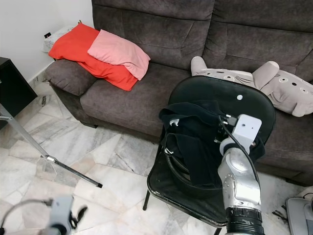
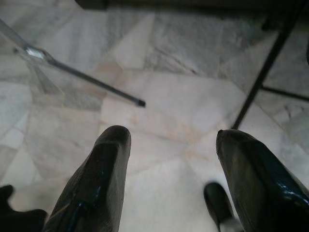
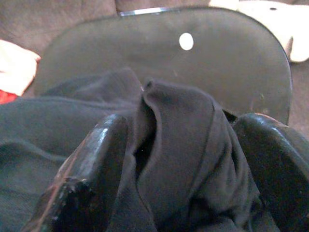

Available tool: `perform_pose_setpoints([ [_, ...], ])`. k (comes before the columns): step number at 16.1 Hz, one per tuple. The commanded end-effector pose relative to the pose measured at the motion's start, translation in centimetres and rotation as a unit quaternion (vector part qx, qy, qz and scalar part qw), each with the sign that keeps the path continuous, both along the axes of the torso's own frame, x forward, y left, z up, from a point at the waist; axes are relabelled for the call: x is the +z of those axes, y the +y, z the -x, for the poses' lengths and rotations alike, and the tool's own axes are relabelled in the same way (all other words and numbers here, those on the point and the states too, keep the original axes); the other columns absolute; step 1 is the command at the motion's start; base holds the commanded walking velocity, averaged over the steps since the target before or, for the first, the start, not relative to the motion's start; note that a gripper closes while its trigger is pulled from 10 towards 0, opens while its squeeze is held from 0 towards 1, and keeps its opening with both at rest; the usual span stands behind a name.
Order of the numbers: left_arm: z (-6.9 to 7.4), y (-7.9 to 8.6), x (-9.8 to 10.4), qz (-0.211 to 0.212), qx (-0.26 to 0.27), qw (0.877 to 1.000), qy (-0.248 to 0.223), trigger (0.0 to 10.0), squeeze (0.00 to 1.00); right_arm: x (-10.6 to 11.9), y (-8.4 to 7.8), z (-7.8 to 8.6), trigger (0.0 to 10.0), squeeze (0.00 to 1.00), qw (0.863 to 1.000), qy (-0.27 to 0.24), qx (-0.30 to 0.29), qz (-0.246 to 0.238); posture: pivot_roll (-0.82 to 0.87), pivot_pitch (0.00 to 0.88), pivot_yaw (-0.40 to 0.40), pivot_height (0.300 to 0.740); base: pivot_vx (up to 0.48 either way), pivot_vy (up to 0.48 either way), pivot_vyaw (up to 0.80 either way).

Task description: Hang hanger

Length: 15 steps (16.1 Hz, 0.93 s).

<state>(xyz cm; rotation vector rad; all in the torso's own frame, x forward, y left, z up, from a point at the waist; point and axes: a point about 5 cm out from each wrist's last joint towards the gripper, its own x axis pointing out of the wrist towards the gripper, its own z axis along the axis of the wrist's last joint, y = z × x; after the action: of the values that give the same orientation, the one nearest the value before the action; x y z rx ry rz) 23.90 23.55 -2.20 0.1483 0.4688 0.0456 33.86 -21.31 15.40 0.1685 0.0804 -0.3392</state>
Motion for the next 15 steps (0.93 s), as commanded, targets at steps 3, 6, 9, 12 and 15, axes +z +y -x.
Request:
perform_pose_setpoints([
  [3,0.1,-0.4,-0.2,0.025,0.009,1.000,-0.003,10.0,0.00,0.6,-0.2,0.1,10.0,0.00,0.999,-0.035,-0.007,0.016,-0.10,0.219,0.041,0.740,0.000,0.000,0.00],
  [6,-0.9,-0.8,0.8,0.032,-0.006,0.999,-0.038,10.0,0.00,1.1,0.1,1.3,10.0,0.00,0.996,-0.082,0.004,0.047,-0.10,0.191,0.036,0.740,0.000,0.000,0.00],
  [9,0.2,-0.2,-0.2,0.033,0.009,0.999,-0.010,10.0,0.00,-0.7,0.3,2.5,10.0,0.00,0.997,-0.059,0.007,0.050,-0.10,0.092,0.033,0.740,0.000,0.000,0.00],
  [12,2.1,0.5,-1.6,0.033,0.035,0.998,0.029,10.0,0.00,-0.9,-0.2,2.9,10.0,0.00,0.996,-0.065,0.000,0.057,-0.12,0.020,0.029,0.740,0.000,0.000,0.00],
  [15,4.0,0.5,-3.0,0.042,0.058,0.995,0.067,10.0,0.00,-1.0,-0.4,3.2,10.0,0.00,0.996,-0.064,0.000,0.061,-0.13,0.000,0.010,0.740,0.000,0.000,0.00],
])
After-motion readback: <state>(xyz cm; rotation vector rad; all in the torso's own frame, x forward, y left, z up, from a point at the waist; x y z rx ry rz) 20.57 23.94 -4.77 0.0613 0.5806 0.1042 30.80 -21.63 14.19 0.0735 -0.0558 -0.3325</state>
